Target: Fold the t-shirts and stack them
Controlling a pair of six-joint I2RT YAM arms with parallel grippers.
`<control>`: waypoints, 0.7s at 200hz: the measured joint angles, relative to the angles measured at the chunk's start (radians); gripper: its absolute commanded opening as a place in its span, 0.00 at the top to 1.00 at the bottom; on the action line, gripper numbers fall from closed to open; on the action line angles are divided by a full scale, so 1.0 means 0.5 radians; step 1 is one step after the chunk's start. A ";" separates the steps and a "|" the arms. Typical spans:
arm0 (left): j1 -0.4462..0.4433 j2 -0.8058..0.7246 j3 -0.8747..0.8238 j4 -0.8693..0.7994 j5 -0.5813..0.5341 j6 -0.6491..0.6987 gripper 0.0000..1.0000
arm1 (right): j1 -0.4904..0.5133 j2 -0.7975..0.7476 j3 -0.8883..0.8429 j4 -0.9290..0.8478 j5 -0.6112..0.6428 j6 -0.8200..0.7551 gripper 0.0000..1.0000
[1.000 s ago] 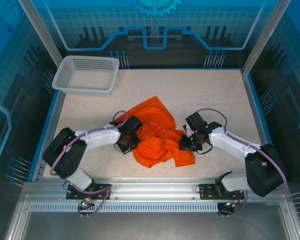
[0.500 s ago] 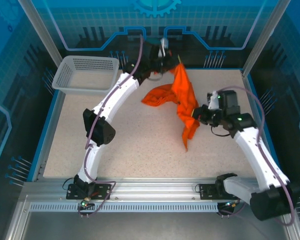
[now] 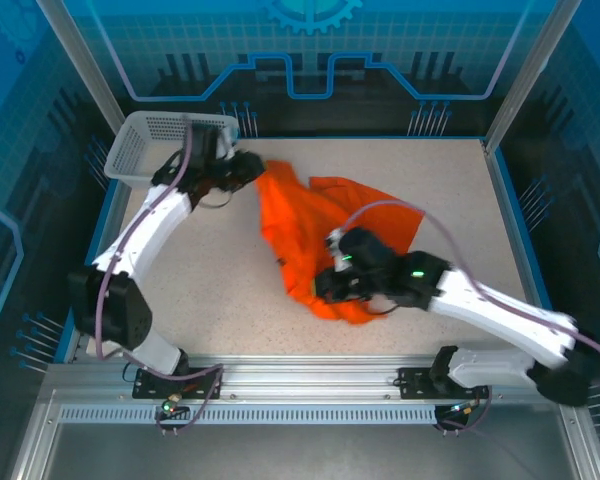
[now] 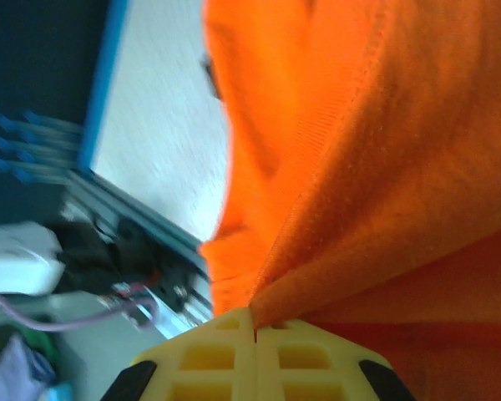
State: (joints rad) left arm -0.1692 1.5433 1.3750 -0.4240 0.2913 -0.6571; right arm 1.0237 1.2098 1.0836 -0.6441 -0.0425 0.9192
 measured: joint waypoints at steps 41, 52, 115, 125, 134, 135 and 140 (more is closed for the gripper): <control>0.333 -0.572 -0.667 -0.065 -0.354 -0.245 0.14 | 0.301 0.732 0.416 -0.025 0.059 0.047 0.40; 0.326 -0.713 -0.722 -0.071 -0.395 -0.288 0.14 | 0.273 0.719 0.436 -0.060 0.080 0.047 0.37; -0.268 -0.673 -0.814 -0.043 -0.530 -0.289 0.14 | -0.656 0.282 0.203 -0.153 0.175 -0.002 0.34; -0.395 -0.523 -0.813 -0.021 -0.514 -0.266 0.15 | -0.844 0.267 0.114 -0.152 0.180 -0.015 0.35; -0.477 -0.393 -0.813 -0.007 -0.500 -0.253 0.16 | -0.993 0.298 0.043 -0.156 0.190 -0.032 0.37; -0.488 -0.369 -0.813 -0.002 -0.499 -0.253 0.16 | -1.016 0.308 0.034 -0.156 0.196 -0.040 0.38; -0.533 -0.292 -0.813 0.003 -0.491 -0.253 0.16 | -1.077 0.340 0.014 -0.162 0.196 -0.050 0.39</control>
State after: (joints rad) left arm -0.4355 1.3972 0.9688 -0.4225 0.0456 -0.7837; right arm 0.4850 1.3796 1.0908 -0.7250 0.0555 0.8944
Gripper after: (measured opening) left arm 0.847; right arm 0.641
